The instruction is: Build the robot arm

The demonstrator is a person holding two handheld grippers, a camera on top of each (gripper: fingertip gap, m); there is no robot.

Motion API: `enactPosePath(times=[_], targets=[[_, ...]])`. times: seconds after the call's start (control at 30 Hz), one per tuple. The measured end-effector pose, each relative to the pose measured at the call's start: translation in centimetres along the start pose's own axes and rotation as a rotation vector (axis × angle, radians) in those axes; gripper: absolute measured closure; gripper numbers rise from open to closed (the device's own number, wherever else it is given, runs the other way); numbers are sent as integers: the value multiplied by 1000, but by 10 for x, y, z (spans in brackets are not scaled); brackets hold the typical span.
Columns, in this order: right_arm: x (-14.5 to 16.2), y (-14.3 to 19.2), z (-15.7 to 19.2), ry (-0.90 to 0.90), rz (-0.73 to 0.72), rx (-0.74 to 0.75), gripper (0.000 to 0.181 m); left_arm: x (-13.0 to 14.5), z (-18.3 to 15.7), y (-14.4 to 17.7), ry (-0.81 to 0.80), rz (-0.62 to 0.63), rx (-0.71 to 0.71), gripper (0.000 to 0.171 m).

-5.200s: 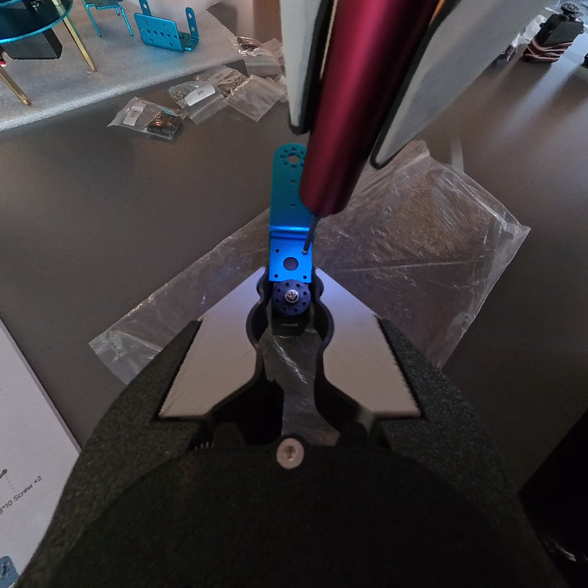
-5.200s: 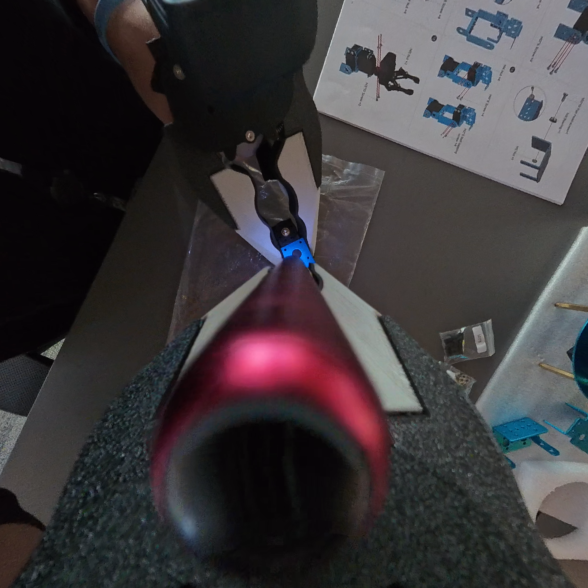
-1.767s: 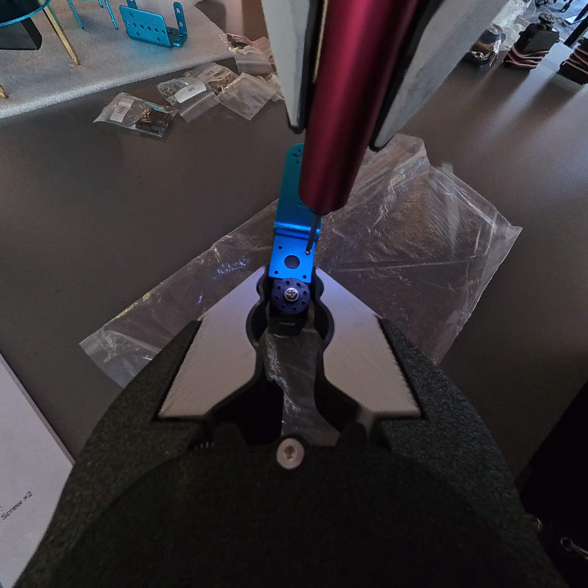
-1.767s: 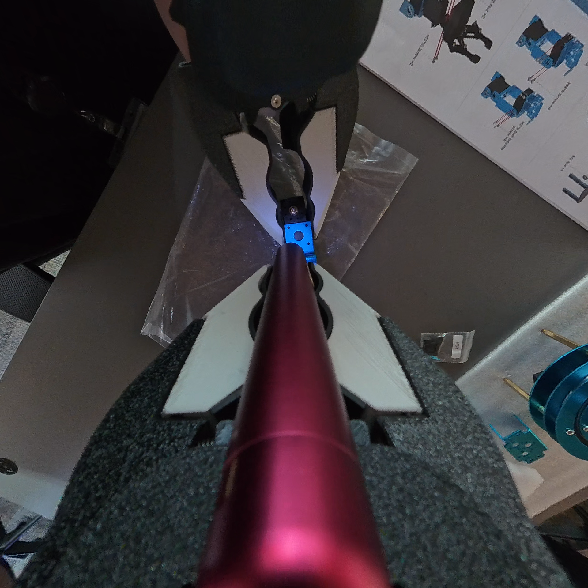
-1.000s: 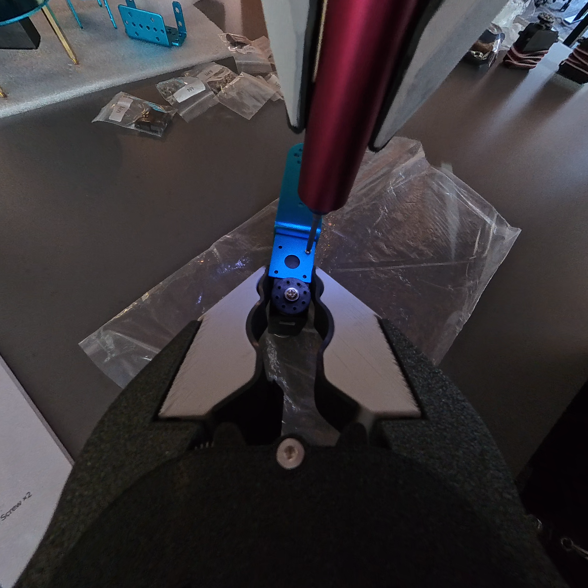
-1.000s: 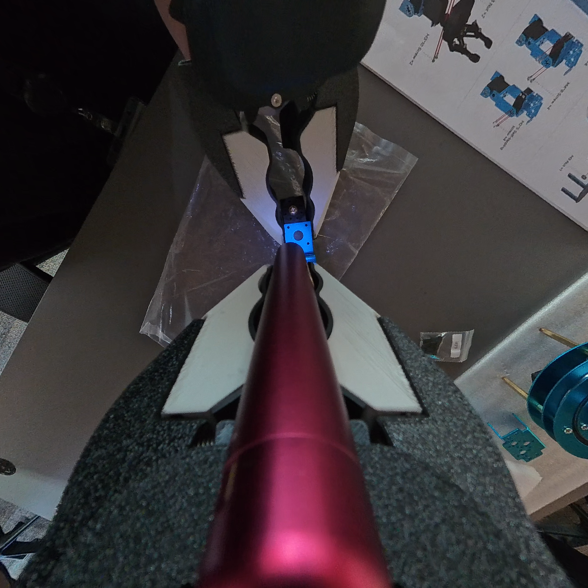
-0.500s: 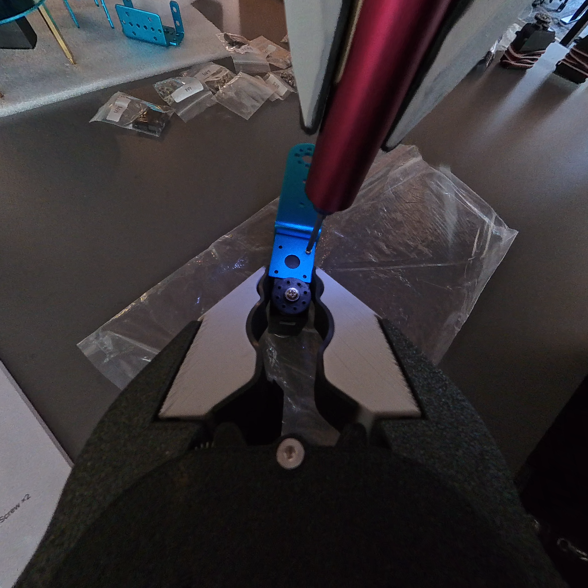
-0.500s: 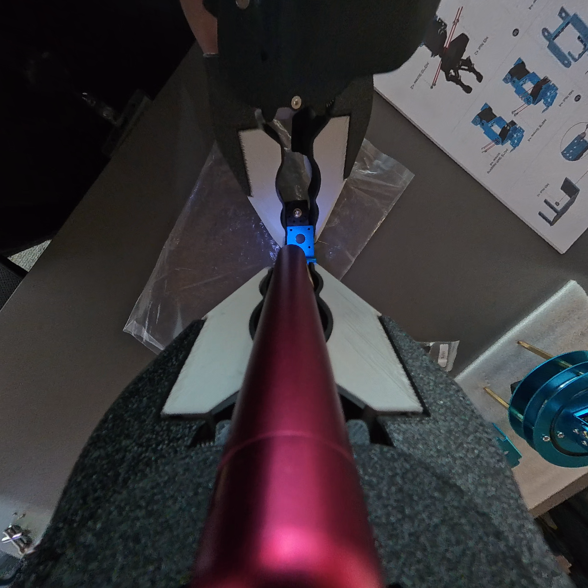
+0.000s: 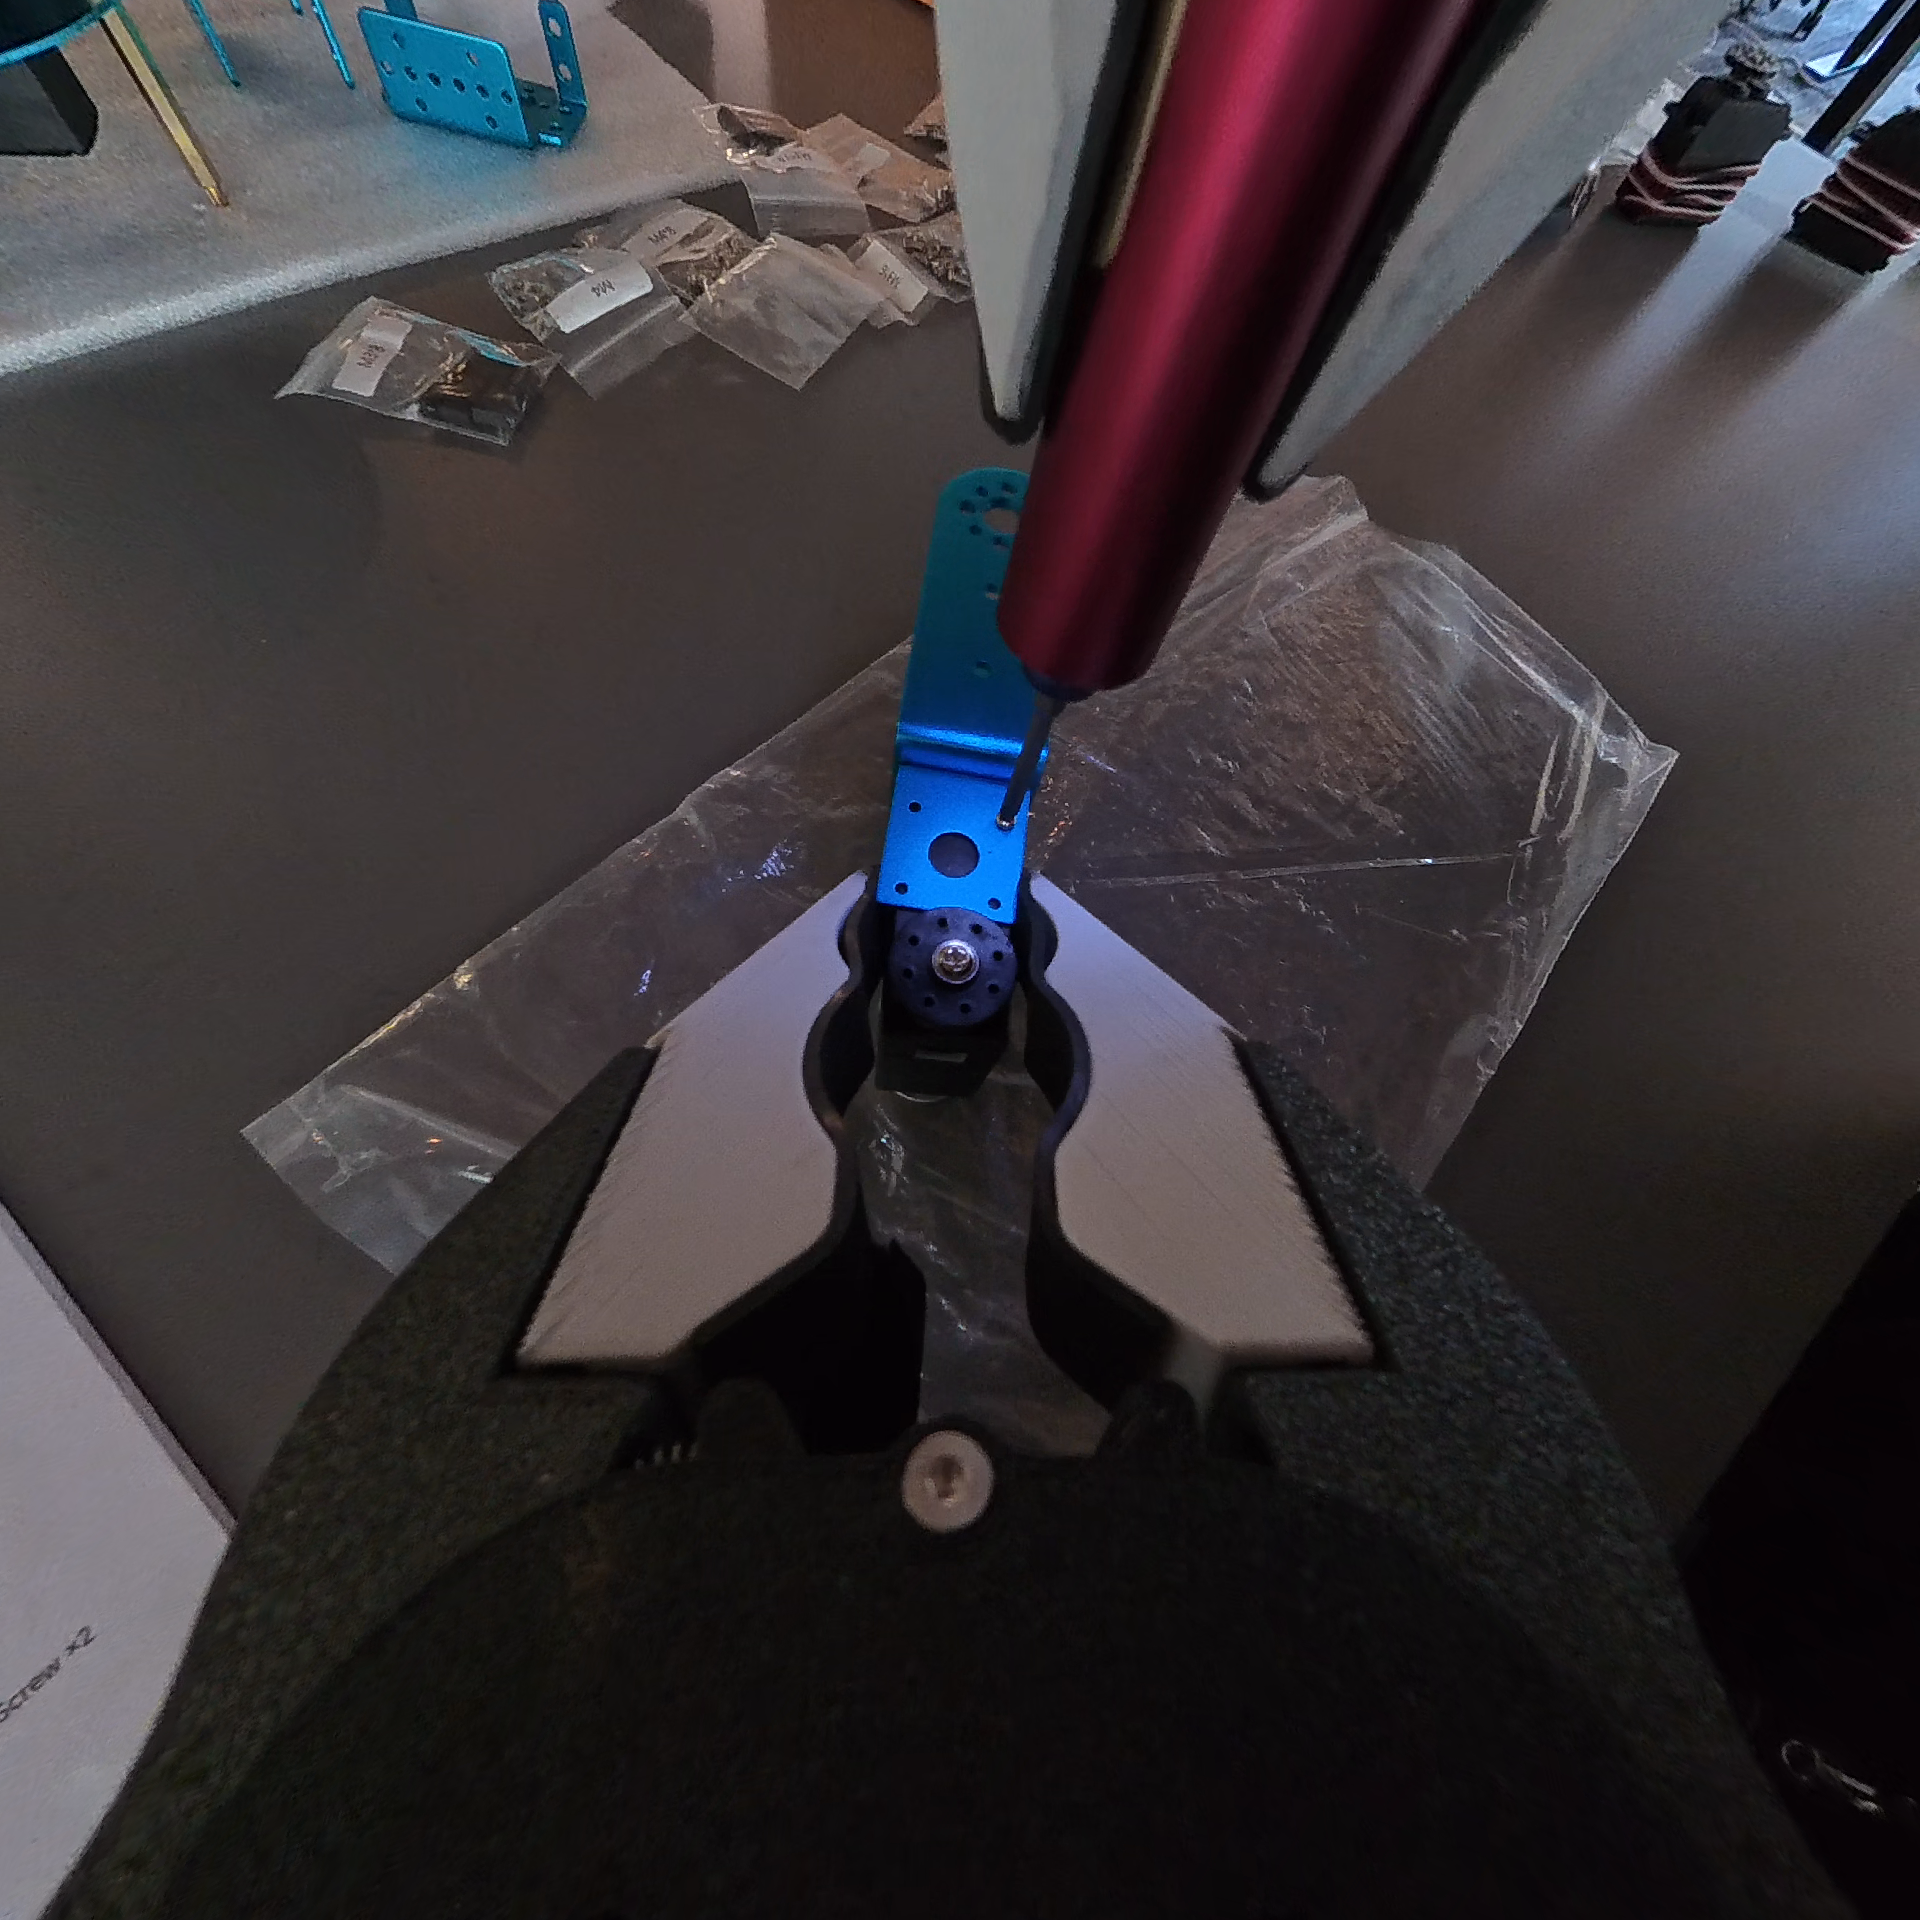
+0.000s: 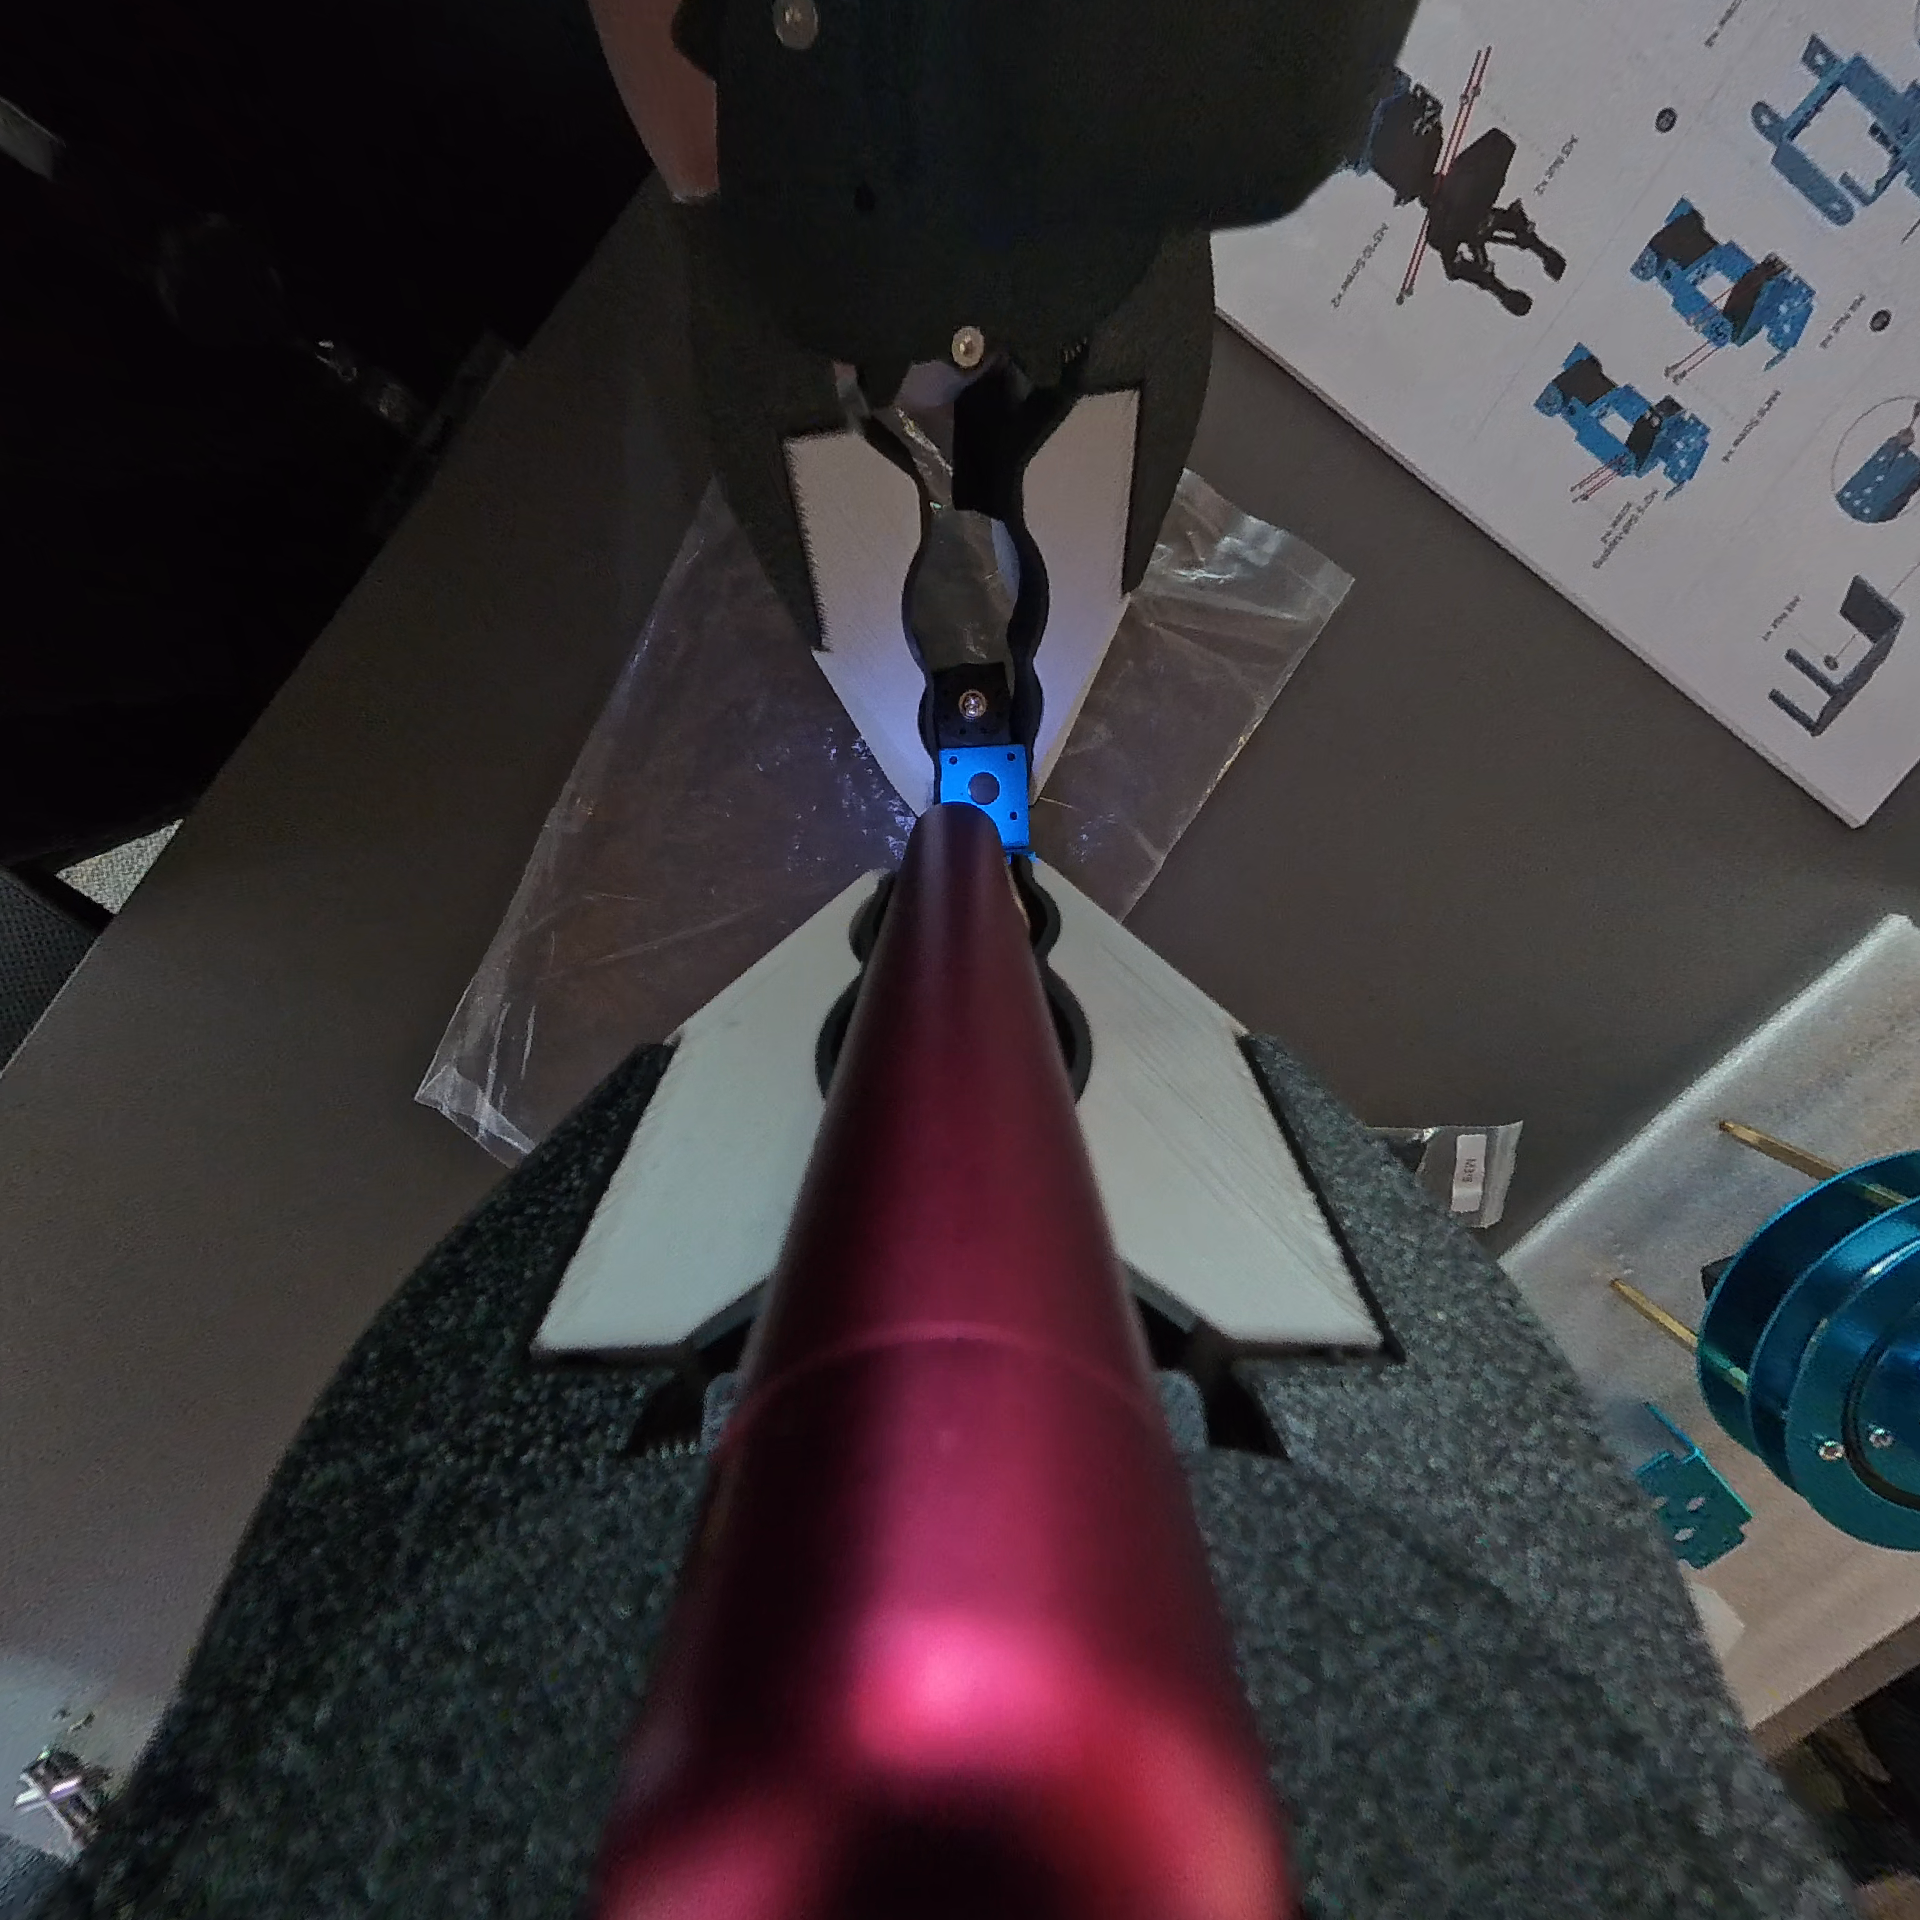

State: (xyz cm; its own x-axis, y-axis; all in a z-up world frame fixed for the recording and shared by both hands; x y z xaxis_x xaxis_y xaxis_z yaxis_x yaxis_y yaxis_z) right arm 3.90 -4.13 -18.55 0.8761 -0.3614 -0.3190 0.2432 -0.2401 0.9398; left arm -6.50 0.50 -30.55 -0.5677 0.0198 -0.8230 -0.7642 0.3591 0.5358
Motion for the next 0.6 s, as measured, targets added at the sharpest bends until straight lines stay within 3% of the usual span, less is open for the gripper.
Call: enactPosePath(times=[0.23, 0.37, 0.47, 0.6], targets=[[1, 0, 0, 21, -17, -25, 159, -1, -2, 2, -16, 15, 22, 148], [0, 0, 0, 13, -4, -25, 158, -14, -9, 11, -51, -95, -19, 127], [0, 0, 0, 7, -5, -21, 158, -25, -13, 10, -103, -168, -5, 128], [0, 0, 0, 1, -5, -13, 158, -30, -16, 1, -148, -182, 27, 142]])
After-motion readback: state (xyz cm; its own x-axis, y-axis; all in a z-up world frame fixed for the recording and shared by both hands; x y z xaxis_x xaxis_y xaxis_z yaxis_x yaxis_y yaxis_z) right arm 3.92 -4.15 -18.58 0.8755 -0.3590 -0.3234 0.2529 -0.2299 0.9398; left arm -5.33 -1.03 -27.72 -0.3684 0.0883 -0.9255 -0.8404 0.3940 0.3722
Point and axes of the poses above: each gripper's, where its closed fingertips meet, y back along the fingers, x out of its underside, z = x × y across the jaws, the point moved 10 cm from there along y, back along the fingers, and after that the axes turned 6 degrees about x, right-handed, at the moved point
